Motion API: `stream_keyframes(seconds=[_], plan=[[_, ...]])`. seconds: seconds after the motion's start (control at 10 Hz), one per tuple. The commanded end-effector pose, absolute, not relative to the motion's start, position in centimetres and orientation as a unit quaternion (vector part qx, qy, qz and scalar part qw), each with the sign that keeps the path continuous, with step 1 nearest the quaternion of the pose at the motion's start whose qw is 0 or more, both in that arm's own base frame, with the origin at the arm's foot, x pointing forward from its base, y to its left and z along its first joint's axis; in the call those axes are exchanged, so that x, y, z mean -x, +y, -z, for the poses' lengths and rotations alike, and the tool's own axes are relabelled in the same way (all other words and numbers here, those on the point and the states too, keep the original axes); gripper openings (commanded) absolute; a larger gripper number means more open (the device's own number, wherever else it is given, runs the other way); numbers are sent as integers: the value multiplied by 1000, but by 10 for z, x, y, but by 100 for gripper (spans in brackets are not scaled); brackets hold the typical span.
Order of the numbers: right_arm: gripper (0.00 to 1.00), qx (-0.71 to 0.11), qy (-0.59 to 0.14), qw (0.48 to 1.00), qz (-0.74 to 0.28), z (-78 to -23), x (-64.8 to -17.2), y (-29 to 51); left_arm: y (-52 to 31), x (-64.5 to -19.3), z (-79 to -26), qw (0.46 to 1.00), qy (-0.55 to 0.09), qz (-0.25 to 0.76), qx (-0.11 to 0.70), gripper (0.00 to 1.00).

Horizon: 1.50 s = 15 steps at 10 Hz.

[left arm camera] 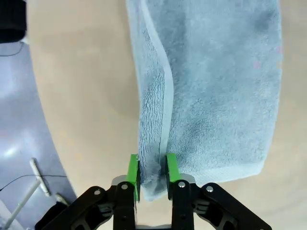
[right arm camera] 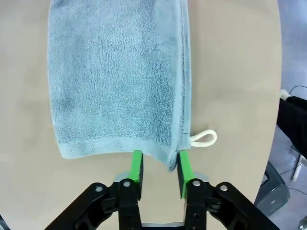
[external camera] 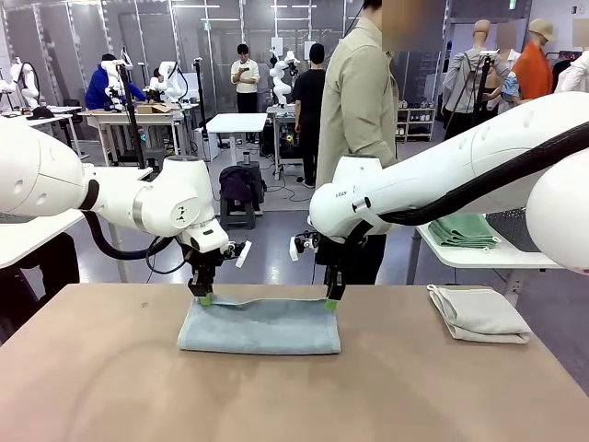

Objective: Fold the towels and place them in the basket.
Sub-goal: When a person lays out a Towel with hook on the table, fold it in half twice.

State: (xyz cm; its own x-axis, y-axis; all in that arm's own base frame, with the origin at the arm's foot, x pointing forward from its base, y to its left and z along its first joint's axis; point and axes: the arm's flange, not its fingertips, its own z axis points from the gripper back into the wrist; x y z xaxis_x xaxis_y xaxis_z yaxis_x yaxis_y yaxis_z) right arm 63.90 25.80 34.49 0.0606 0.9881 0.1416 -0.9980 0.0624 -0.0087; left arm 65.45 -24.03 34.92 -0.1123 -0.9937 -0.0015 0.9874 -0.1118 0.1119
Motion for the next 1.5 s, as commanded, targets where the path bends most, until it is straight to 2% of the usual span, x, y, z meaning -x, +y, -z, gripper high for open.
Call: stream_keyframes(seconds=[0.0, 0.1, 0.2, 0.3, 0.4, 0.6, 0.7, 1.0, 1.1, 1.4], plan=[[60, -49, -76, 716, -692, -352, -637, 256, -233, -656, -357, 663, -59, 743, -64, 62], [66, -54, -80, 716, -691, -361, -629, 258, -230, -648, -369, 658, -64, 748, -54, 47], [80, -79, -78, 726, -679, -378, -615, 258, -228, -633, -388, 640, -55, 766, -32, 82], [86, -81, -78, 729, -675, -396, -598, 259, -227, -616, -409, 637, -48, 769, -3, 66], [100, -82, -74, 739, -665, -412, -582, 261, -225, -599, -427, 640, -42, 767, 18, 100], [100, -105, -99, 776, -614, -442, -541, 263, -214, -555, -458, 623, -68, 778, 38, 100], [100, -120, -155, 811, -551, -454, -523, 262, -202, -537, -470, 611, -92, 784, 55, 100], [100, -169, -230, 880, -380, -478, -476, 231, -146, -505, -492, 611, -189, 763, 87, 100], [100, -177, -238, 907, -300, -480, -458, 221, -125, -496, -494, 617, -216, 750, 100, 100], [100, -219, -158, 952, -147, -468, -438, 209, -85, -492, -494, 631, -270, 716, 130, 100]])
